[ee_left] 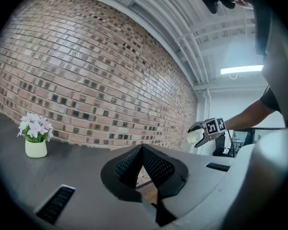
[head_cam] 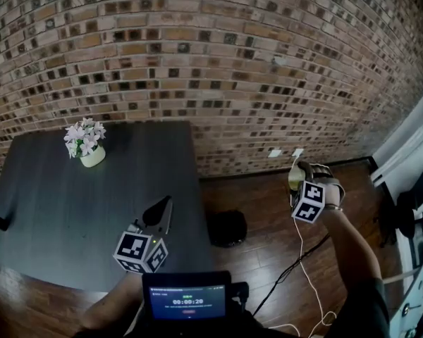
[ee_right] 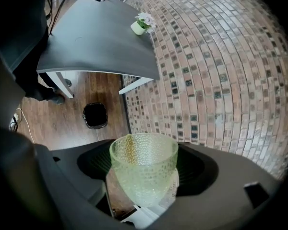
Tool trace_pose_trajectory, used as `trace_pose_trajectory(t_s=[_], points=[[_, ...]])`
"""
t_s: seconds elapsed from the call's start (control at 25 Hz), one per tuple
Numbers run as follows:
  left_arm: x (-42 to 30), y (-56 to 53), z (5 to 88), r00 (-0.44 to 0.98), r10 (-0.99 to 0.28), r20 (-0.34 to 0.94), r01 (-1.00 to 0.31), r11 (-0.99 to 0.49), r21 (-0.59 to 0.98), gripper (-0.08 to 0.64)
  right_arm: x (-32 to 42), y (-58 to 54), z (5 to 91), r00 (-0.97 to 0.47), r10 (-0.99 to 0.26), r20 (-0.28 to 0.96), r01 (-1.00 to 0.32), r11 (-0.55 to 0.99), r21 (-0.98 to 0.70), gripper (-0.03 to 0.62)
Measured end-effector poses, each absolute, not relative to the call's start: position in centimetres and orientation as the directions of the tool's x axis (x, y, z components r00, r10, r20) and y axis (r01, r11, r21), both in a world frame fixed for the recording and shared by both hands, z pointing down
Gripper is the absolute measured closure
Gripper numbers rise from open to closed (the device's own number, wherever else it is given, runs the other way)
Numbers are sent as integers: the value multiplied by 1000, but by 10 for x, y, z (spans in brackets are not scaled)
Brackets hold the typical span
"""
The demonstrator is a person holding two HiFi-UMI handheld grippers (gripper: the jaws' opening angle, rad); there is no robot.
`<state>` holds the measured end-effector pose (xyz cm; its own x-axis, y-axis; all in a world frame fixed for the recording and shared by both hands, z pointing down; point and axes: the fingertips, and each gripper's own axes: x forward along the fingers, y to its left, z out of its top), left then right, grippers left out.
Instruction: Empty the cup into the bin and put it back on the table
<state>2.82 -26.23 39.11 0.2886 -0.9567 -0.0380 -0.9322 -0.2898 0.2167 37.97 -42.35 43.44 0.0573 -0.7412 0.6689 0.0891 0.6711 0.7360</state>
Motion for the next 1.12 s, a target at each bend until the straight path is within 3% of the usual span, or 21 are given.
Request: trace_pose_trajectory(t_s=[1.12], points=[[26,-268,399,283,-959,-10,-937,-278,211,568,373,-435,440,86,-755,650,211,652,728,199]])
